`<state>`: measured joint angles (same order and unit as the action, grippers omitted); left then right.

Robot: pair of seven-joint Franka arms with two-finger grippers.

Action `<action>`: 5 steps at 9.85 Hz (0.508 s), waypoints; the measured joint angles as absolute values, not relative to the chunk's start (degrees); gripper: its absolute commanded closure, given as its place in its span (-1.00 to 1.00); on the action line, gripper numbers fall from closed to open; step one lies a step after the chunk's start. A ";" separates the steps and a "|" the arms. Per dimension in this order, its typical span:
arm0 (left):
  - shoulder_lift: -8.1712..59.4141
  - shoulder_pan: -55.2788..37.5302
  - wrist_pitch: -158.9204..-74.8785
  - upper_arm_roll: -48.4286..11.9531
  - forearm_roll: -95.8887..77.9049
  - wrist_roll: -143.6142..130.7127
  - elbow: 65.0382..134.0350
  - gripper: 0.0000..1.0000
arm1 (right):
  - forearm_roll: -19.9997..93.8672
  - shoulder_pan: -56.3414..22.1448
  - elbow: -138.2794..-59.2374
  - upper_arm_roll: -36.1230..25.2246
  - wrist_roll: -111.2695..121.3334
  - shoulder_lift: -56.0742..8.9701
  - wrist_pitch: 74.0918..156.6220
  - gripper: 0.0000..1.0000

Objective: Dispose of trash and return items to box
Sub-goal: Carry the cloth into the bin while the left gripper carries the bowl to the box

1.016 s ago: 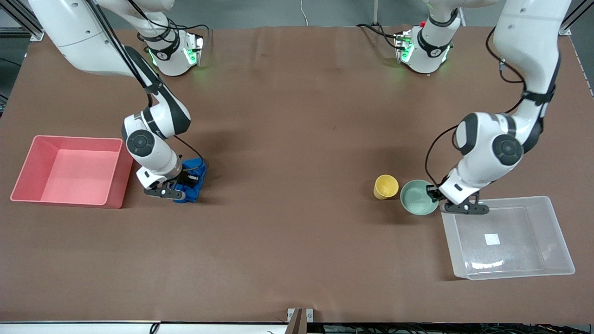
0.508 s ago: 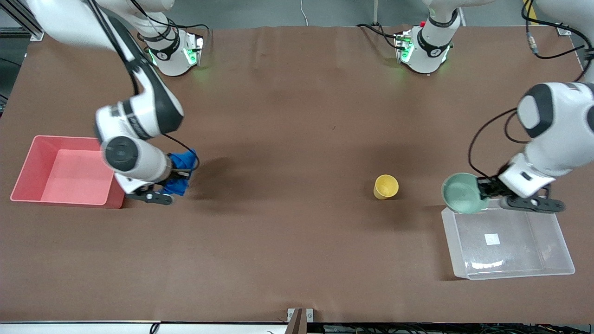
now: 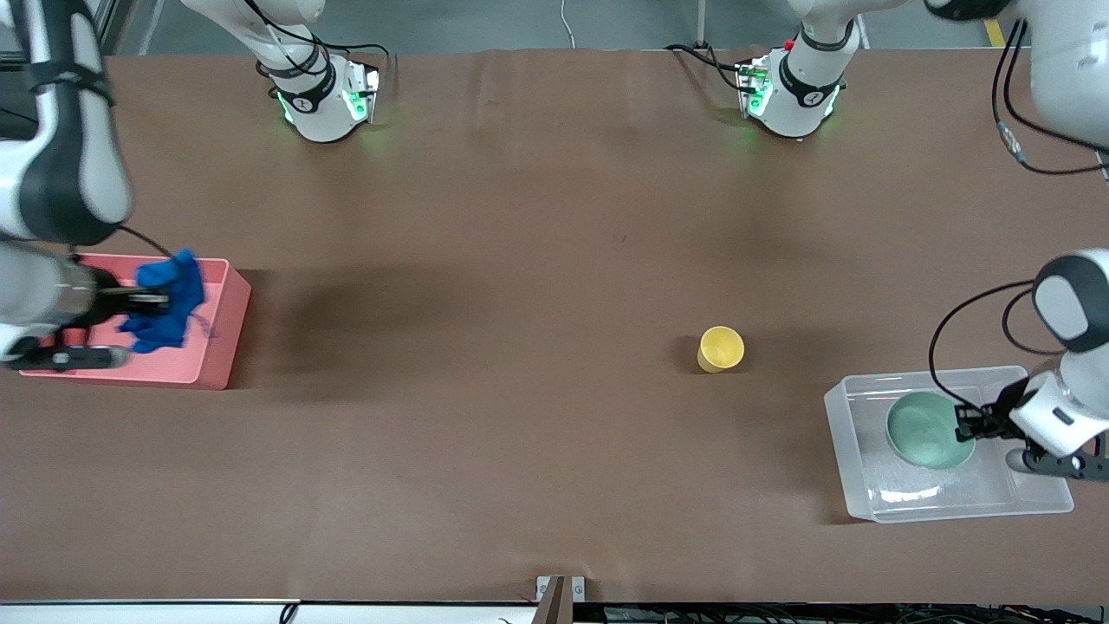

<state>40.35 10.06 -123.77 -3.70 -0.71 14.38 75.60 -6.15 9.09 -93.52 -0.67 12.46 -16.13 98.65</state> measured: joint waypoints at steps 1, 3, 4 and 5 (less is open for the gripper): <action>43.32 9.98 -125.30 -2.78 -0.71 14.48 74.33 0.97 | -5.99 9.31 -96.02 -3.77 18.12 -16.52 103.90 0.96; 46.98 10.14 -126.61 -2.17 -0.71 14.58 73.73 0.91 | -5.14 9.55 -105.15 -8.89 27.10 -17.51 117.57 0.94; 48.19 10.02 -127.99 -2.17 -0.71 14.57 73.65 0.83 | -3.69 10.00 -110.51 -10.31 29.36 -17.91 124.23 0.89; 49.17 9.79 -129.84 -2.18 -0.71 14.55 73.64 0.55 | -2.85 10.18 -115.49 -10.72 30.07 -18.22 130.21 0.66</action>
